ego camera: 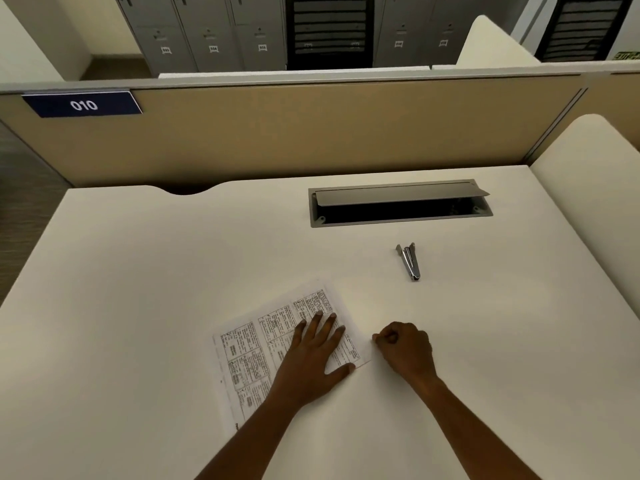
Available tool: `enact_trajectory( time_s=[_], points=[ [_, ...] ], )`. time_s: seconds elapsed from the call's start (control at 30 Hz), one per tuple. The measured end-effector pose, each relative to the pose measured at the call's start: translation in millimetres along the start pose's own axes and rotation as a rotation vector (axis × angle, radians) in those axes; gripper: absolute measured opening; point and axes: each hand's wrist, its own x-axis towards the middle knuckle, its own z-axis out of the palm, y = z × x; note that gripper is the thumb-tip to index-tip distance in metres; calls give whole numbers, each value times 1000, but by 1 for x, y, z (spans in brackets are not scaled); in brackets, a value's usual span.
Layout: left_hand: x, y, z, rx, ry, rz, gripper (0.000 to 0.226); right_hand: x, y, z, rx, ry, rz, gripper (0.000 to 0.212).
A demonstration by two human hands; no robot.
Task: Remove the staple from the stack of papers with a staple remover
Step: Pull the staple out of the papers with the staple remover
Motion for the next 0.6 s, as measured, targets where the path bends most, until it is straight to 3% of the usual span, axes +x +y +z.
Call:
enact_trajectory(
  time_s=[0.13, 0.33, 0.47, 0.6],
  points=[
    [8, 1, 2, -4, 64, 0, 78, 32, -6, -21, -22, 135, -37, 14],
    [22, -1, 1, 12, 82, -38, 74, 88, -23, -39, -11, 329, -105, 35],
    [26, -6, 10, 16, 56, -55, 76, 114, -26, -39, -5, 353, -3, 46],
    [27, -8, 17, 16, 65, -55, 77, 124, -20, -30, 55, 391, 83, 34]
  ],
)
